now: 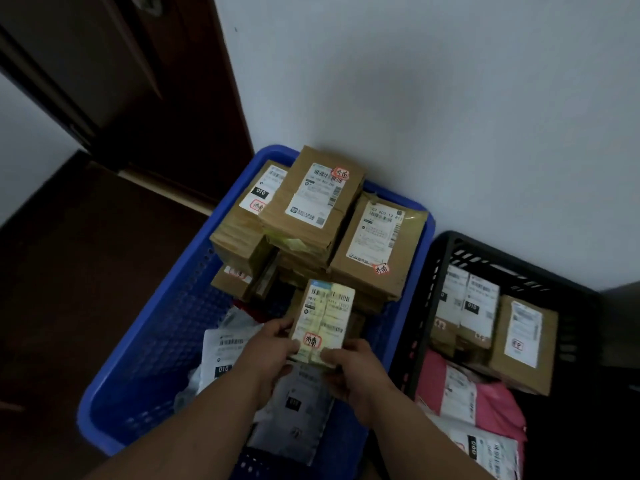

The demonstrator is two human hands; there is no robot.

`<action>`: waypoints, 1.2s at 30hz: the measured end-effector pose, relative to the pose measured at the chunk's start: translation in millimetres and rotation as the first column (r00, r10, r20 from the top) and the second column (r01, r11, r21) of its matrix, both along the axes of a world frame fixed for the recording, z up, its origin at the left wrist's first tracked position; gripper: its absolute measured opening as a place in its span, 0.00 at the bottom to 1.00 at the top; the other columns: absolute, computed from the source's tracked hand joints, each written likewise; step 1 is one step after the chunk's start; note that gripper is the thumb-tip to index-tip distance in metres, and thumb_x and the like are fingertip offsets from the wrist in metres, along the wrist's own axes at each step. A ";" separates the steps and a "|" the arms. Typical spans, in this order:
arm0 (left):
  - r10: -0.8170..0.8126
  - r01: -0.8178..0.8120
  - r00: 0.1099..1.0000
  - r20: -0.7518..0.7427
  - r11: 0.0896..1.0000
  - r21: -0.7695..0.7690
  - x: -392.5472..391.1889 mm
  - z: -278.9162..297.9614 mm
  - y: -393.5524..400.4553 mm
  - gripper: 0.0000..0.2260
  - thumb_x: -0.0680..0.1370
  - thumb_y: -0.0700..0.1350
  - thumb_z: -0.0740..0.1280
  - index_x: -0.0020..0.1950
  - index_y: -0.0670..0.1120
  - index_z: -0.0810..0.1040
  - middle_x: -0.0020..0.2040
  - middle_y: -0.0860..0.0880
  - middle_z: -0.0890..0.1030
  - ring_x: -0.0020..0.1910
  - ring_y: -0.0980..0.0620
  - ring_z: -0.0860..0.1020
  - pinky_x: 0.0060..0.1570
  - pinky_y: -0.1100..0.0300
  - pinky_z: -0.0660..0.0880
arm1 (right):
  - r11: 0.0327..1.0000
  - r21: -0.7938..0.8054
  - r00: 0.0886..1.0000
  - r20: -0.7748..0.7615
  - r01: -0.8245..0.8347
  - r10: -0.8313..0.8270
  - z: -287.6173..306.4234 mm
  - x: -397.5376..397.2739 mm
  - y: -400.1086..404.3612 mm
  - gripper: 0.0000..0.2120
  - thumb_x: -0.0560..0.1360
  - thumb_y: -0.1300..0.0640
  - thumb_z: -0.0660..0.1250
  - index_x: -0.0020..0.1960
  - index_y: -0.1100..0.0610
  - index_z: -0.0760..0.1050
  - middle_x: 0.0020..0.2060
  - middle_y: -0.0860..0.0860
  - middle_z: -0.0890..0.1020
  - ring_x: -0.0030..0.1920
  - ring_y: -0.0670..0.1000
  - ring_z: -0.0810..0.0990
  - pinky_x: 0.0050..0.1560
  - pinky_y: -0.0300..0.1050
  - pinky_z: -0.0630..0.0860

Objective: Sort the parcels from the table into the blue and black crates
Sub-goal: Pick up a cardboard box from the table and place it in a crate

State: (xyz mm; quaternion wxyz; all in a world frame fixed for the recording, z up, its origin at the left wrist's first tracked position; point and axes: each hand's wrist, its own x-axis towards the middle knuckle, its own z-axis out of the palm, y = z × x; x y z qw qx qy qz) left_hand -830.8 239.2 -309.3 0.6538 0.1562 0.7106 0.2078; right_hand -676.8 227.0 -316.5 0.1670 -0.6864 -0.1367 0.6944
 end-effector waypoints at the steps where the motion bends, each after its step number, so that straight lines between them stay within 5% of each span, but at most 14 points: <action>1: -0.011 0.011 1.000 0.002 1.000 0.007 -2.1 3.9 2.2 0.19 0.77 0.33 0.63 0.65 0.50 0.73 0.52 0.48 0.82 0.49 0.48 0.81 0.45 0.54 0.79 | 1.000 0.002 1.000 0.001 0.009 -0.009 3.2 -1.6 0.5 0.18 0.74 0.59 0.71 0.61 0.54 0.68 0.50 0.55 0.82 0.40 0.52 0.81 0.39 0.45 0.79; 6: 0.034 -0.034 0.999 -0.012 0.999 0.029 -17.4 18.5 6.1 0.12 0.77 0.33 0.64 0.58 0.45 0.75 0.50 0.44 0.82 0.45 0.49 0.81 0.33 0.60 0.75 | 0.999 0.047 1.000 -0.009 0.021 -0.021 16.7 -14.8 9.0 0.17 0.75 0.61 0.70 0.60 0.55 0.69 0.51 0.56 0.82 0.40 0.53 0.81 0.35 0.43 0.77; 9: 0.086 -0.084 0.996 -0.034 0.994 0.071 -35.3 23.3 1.6 0.09 0.77 0.35 0.64 0.54 0.47 0.75 0.49 0.45 0.82 0.46 0.48 0.80 0.38 0.58 0.74 | 0.998 0.058 0.999 -0.042 -0.006 0.009 19.1 -34.6 12.8 0.16 0.75 0.60 0.70 0.61 0.54 0.70 0.51 0.55 0.83 0.42 0.53 0.80 0.42 0.47 0.78; 20: 0.309 -0.227 0.926 -0.218 0.915 0.333 -126.1 37.9 20.4 0.03 0.79 0.43 0.66 0.51 0.49 0.78 0.50 0.47 0.83 0.46 0.48 0.82 0.47 0.49 0.80 | 0.980 0.159 0.988 -0.087 -0.116 0.131 29.0 -146.9 54.3 0.14 0.76 0.55 0.69 0.60 0.55 0.70 0.51 0.55 0.82 0.41 0.51 0.81 0.39 0.45 0.79; 24: 0.256 -0.194 0.954 -0.153 0.923 0.333 -148.0 38.1 55.9 0.09 0.79 0.40 0.66 0.56 0.51 0.80 0.53 0.45 0.83 0.50 0.46 0.82 0.54 0.46 0.79 | 0.979 0.202 0.991 -0.127 -0.012 0.039 28.6 -172.5 88.0 0.13 0.77 0.61 0.67 0.61 0.58 0.73 0.53 0.56 0.82 0.48 0.54 0.82 0.46 0.47 0.82; 26: 0.190 -0.136 0.972 -0.136 0.932 0.335 -154.5 35.5 72.7 0.16 0.78 0.38 0.65 0.64 0.52 0.78 0.53 0.48 0.83 0.49 0.50 0.82 0.51 0.54 0.80 | 0.981 0.189 0.984 -0.177 0.049 -0.015 27.5 -180.9 102.6 0.11 0.77 0.65 0.65 0.58 0.58 0.75 0.53 0.56 0.83 0.51 0.56 0.83 0.51 0.50 0.82; 28: 0.093 -0.015 0.971 -0.221 0.943 0.332 -158.2 31.1 86.4 0.20 0.78 0.40 0.65 0.67 0.58 0.75 0.56 0.50 0.80 0.50 0.54 0.80 0.47 0.64 0.78 | 0.982 0.175 0.984 -0.176 0.070 -0.039 27.2 -186.3 112.8 0.11 0.77 0.67 0.64 0.56 0.55 0.76 0.52 0.55 0.83 0.50 0.55 0.82 0.44 0.46 0.82; 30: 0.014 0.080 0.953 -0.304 0.953 0.293 -159.9 26.4 97.6 0.22 0.79 0.43 0.64 0.70 0.61 0.71 0.65 0.48 0.74 0.55 0.51 0.77 0.53 0.59 0.77 | 0.982 0.173 0.987 -0.149 0.080 -0.054 24.2 -190.2 119.3 0.15 0.76 0.68 0.63 0.59 0.55 0.75 0.53 0.54 0.82 0.51 0.54 0.81 0.43 0.45 0.81; 34: -0.010 0.061 0.983 -0.182 0.959 0.276 -156.4 16.6 117.2 0.23 0.82 0.41 0.59 0.73 0.60 0.67 0.58 0.46 0.80 0.37 0.57 0.77 0.33 0.63 0.74 | 0.978 0.172 0.986 -0.134 0.119 -0.097 18.5 -192.7 127.2 0.23 0.74 0.70 0.62 0.67 0.54 0.71 0.53 0.55 0.82 0.52 0.57 0.82 0.50 0.54 0.82; 36: -0.016 0.054 0.990 -0.140 0.962 0.269 -153.5 14.2 127.7 0.23 0.82 0.39 0.58 0.75 0.58 0.65 0.57 0.44 0.81 0.38 0.55 0.80 0.29 0.64 0.75 | 0.959 0.183 0.964 -0.196 0.217 -0.181 18.0 -191.4 130.9 0.29 0.72 0.72 0.60 0.70 0.53 0.66 0.52 0.57 0.82 0.50 0.58 0.83 0.45 0.54 0.83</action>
